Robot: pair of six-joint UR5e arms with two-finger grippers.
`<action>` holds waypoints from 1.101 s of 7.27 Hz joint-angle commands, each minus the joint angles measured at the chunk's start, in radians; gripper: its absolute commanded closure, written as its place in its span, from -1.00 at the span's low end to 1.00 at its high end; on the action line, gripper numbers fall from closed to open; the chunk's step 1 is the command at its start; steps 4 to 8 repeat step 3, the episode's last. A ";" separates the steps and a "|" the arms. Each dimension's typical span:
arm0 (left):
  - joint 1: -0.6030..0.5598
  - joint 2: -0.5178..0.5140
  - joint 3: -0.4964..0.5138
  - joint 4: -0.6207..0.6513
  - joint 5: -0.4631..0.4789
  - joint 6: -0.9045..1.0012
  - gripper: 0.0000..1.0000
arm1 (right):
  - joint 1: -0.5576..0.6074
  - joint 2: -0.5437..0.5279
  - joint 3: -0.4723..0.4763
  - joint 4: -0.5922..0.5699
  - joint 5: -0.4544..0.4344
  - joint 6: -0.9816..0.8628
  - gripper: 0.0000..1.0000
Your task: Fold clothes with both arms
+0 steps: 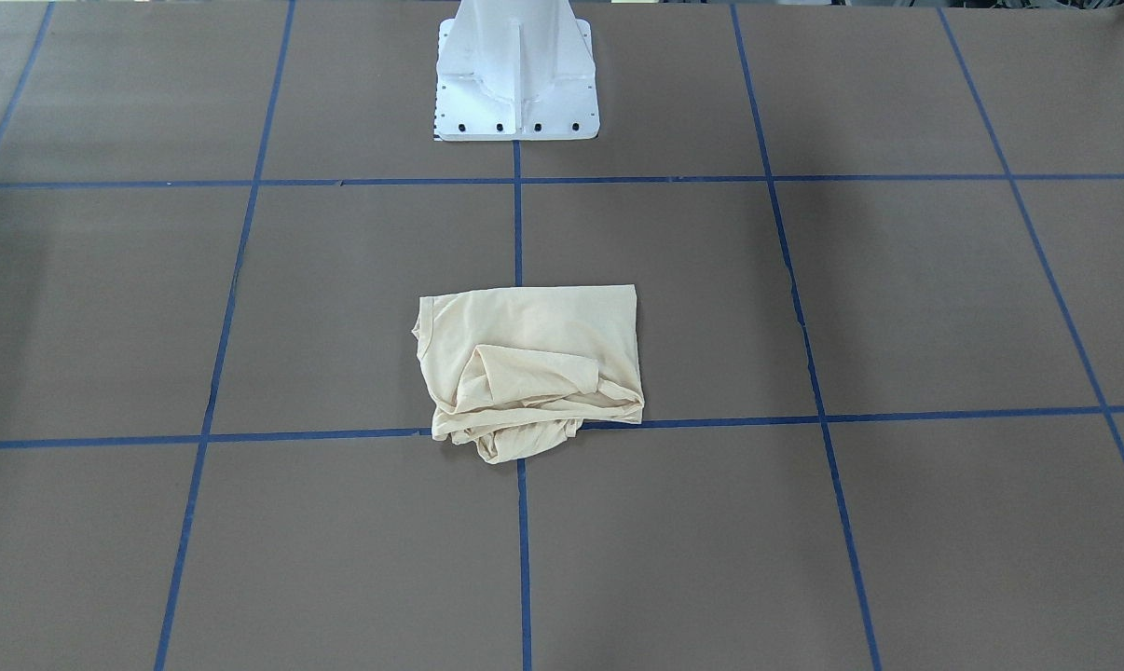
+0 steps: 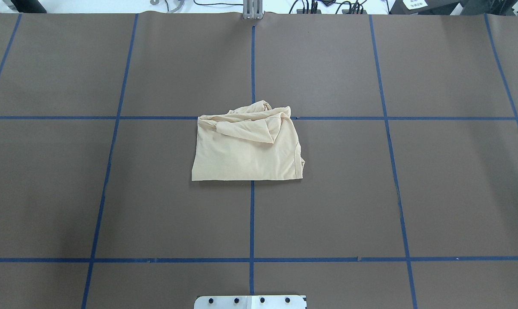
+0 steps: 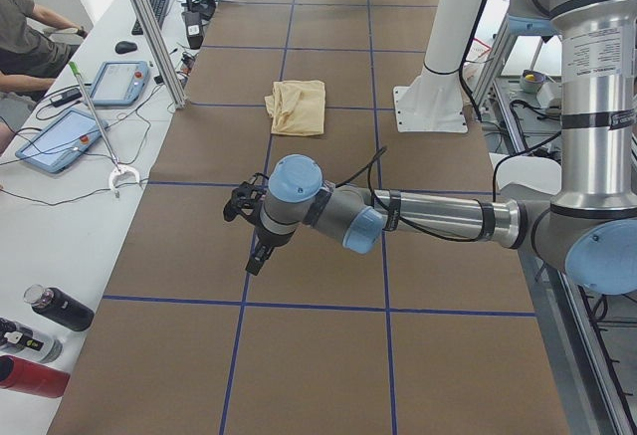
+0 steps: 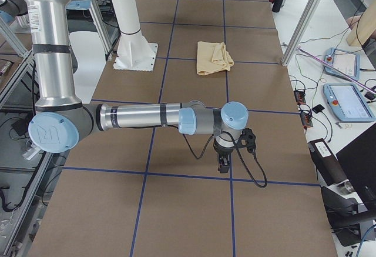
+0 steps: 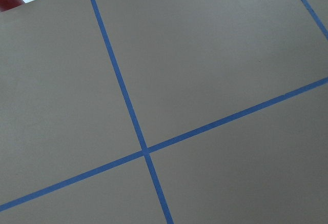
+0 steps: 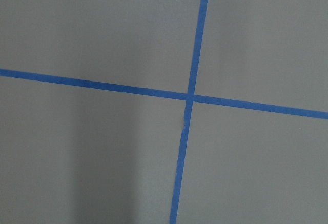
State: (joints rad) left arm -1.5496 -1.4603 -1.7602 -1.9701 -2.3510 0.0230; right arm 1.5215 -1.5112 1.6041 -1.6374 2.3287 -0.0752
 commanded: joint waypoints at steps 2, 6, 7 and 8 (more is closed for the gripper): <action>0.000 0.002 -0.001 -0.001 -0.001 0.002 -1.00 | 0.002 0.000 0.020 0.004 0.000 0.000 -1.00; 0.000 0.002 -0.001 0.000 -0.001 0.002 -1.00 | 0.005 0.000 0.023 0.002 0.000 0.000 -1.00; 0.000 0.002 -0.001 0.000 -0.001 0.002 -1.00 | 0.005 0.000 0.023 0.002 0.000 0.000 -1.00; 0.000 0.002 -0.001 0.000 -0.001 0.002 -1.00 | 0.005 0.000 0.023 0.002 0.000 0.000 -1.00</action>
